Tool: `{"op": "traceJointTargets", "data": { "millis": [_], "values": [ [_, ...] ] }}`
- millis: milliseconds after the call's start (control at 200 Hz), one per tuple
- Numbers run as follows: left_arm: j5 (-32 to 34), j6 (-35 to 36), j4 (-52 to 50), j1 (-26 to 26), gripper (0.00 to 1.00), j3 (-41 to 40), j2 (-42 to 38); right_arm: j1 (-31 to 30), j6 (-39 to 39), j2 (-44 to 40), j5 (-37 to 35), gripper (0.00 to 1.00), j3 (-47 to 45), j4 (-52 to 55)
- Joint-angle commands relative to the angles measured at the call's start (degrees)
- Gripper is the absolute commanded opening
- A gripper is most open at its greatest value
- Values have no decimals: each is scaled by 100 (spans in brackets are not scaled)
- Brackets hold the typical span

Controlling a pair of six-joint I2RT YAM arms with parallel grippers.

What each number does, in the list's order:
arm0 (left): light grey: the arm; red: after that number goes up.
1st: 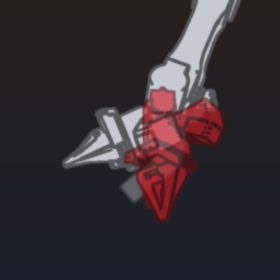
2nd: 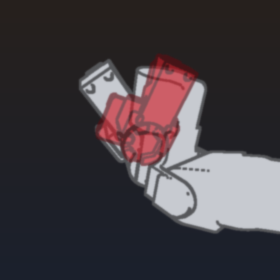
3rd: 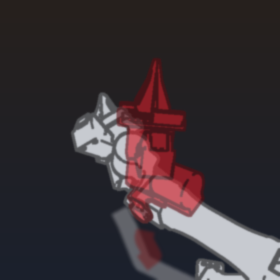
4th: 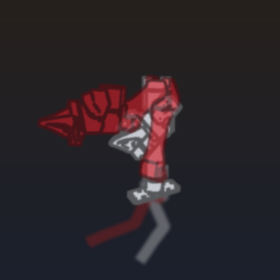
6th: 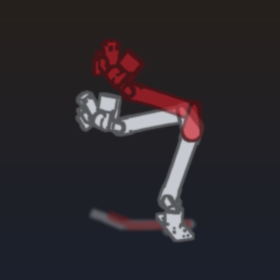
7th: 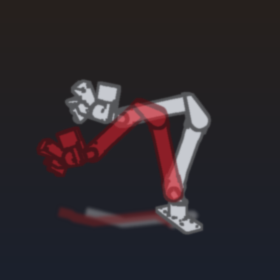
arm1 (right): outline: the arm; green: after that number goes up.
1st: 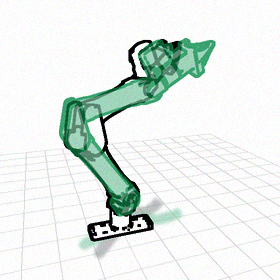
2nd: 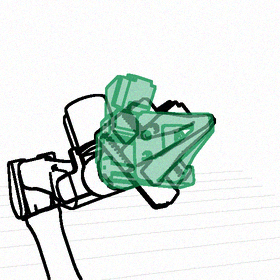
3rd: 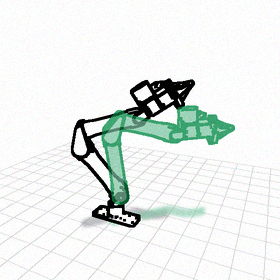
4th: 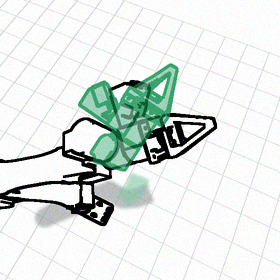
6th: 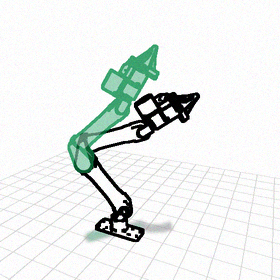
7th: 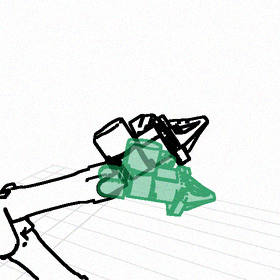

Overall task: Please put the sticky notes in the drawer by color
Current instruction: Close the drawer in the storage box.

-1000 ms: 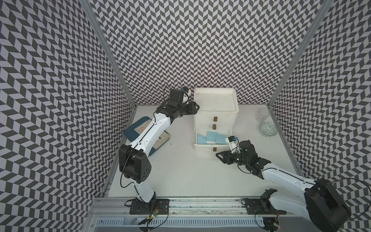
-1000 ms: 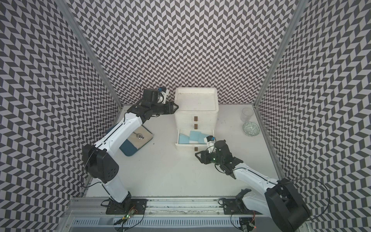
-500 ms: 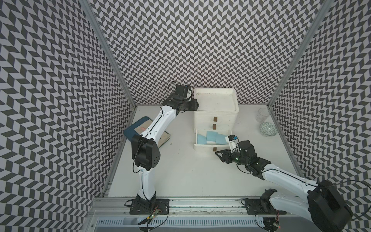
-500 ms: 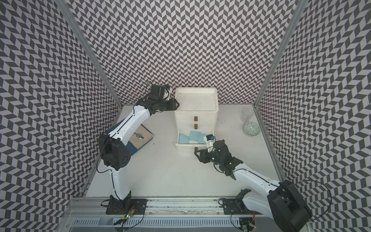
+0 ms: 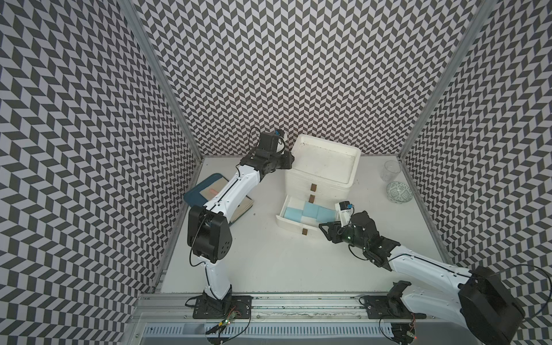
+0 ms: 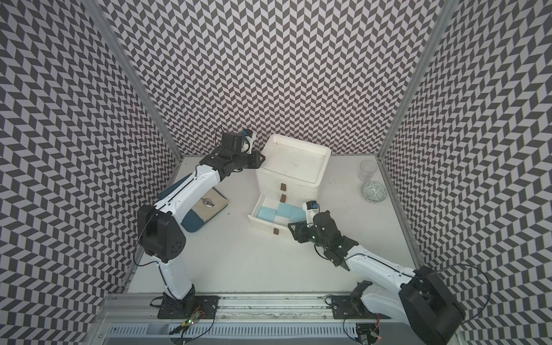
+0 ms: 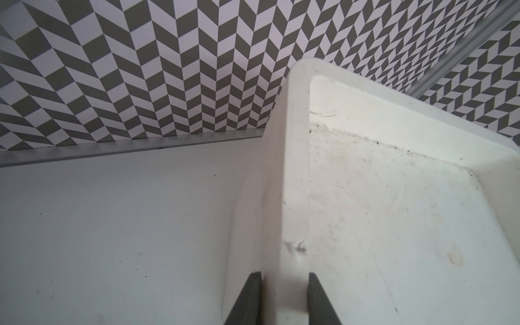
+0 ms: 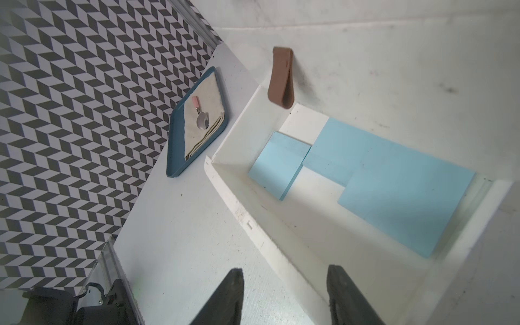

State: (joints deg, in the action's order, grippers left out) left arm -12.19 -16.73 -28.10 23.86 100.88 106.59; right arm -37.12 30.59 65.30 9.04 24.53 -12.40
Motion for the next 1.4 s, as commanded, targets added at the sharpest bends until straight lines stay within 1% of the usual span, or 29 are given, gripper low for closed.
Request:
{"op": "traceJointTargets", "data": {
  "millis": [0, 105, 175, 275, 361, 451, 536, 596, 661, 816, 1032, 1177, 1317, 1397],
  "values": [
    [-261, -246, -465, 35, 27, -204, -113, -92, 185, 100, -216, 52, -162, -534],
    [-263, -338, -495, 32, 28, -332, -223, -145, 252, 216, -232, 52, -186, -592],
    [-128, -372, -521, 33, 28, -385, -278, -224, 255, 82, -166, 51, -160, -505],
    [-47, -484, -639, -5, 28, -385, -286, -525, 201, -320, -194, 51, 12, -52],
    [-87, -546, -593, -6, 28, -426, -329, -878, 231, -412, -111, 51, 170, 298],
    [-101, -734, -477, -7, 27, -522, -416, -1354, 549, -400, -288, 50, 51, 315],
    [-74, -744, -408, -12, 27, -600, -467, -1471, 951, -259, -196, 48, -336, -104],
    [-77, -744, -407, -15, 27, -622, -479, -1472, 1125, -137, -235, 48, -578, -405],
    [-110, -735, -416, -17, 27, -631, -491, -1459, 1199, 16, -487, 48, -685, -576],
    [-148, -739, -381, -19, 27, -766, -639, -1387, 1013, 341, -1224, 46, -418, -579],
    [-126, -743, -313, -57, 27, -1221, -1009, -750, 597, 737, -1211, 44, -104, -653],
    [-235, -789, -180, -76, 27, -1545, -1225, -298, 390, 998, -1020, 44, 31, -826],
    [-410, -862, -129, -71, 27, -1684, -1323, -165, 284, 1285, -942, 44, 229, -1032],
    [-529, -935, -37, -62, 27, -1796, -1410, -164, 229, 1474, -750, 44, 359, -1228]
  ]
}}
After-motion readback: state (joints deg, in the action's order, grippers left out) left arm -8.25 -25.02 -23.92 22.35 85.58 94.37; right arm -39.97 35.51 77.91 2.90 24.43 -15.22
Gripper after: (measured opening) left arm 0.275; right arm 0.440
